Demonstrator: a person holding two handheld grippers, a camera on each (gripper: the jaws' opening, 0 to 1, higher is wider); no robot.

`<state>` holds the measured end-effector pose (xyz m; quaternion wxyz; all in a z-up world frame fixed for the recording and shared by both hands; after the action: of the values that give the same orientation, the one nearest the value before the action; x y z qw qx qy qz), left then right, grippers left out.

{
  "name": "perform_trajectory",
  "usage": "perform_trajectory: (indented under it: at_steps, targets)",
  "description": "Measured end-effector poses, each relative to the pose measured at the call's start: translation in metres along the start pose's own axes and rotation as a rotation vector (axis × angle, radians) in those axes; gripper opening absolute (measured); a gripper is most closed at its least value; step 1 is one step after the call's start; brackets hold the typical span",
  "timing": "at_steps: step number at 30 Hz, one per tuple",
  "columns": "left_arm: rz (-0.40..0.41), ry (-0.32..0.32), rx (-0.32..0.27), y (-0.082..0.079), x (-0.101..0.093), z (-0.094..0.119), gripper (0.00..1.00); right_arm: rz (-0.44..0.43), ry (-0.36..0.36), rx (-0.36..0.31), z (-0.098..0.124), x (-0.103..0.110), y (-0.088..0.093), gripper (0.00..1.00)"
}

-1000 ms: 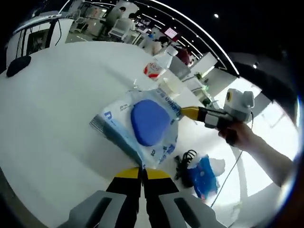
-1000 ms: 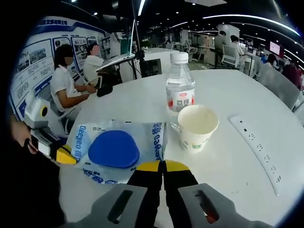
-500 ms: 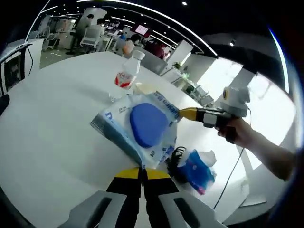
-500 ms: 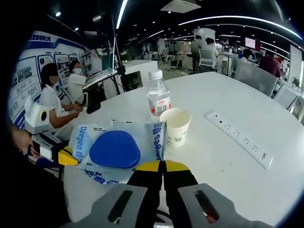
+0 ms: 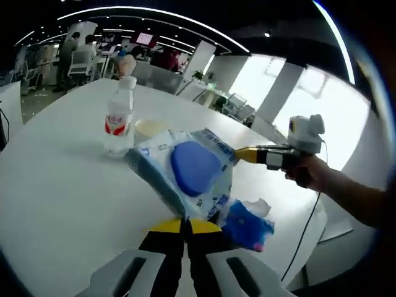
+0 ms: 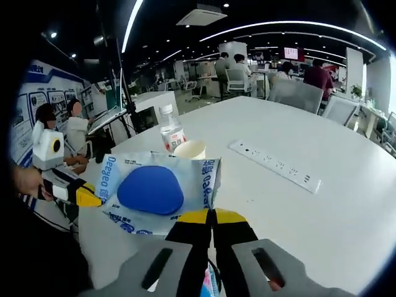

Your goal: Arrange the tabletop items into an orderly group along one side of the table until the central work area is clear of visible clutter.

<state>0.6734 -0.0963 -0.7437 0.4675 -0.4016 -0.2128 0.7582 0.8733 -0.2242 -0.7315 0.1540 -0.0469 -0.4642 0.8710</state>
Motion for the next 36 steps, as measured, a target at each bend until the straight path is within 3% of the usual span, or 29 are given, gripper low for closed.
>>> perform_trajectory:
  at_steps: [10,18,27,36]
  targets:
    - [-0.092,0.078,0.035,-0.022,-0.024,-0.025,0.00,-0.075,0.103,-0.009,0.029,-0.037,0.016,0.00]
    - [-0.153,0.106,0.064,-0.044,-0.025,-0.051,0.00,-0.121,0.170,-0.026,0.041,-0.052,0.021,0.00]
    - [-0.165,0.067,0.087,-0.065,-0.009,-0.087,0.00,-0.149,0.216,-0.023,0.037,-0.056,0.032,0.00]
    - [-0.123,0.021,0.114,-0.070,0.000,-0.115,0.00,-0.195,0.247,-0.014,0.029,-0.062,0.040,0.00]
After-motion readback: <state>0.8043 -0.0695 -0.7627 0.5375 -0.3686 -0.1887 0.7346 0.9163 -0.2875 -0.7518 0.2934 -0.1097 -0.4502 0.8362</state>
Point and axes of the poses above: the point that each gripper's makers call its tool centre point, and the gripper's own axes: z roughly backward along the fingers, x roughly to its left, y roughly out of its underside, the point moved 5 cm from there along z, roughly backward along the fingers, and after that the axes turned 3 degrees about z, right-handed, at the moved point
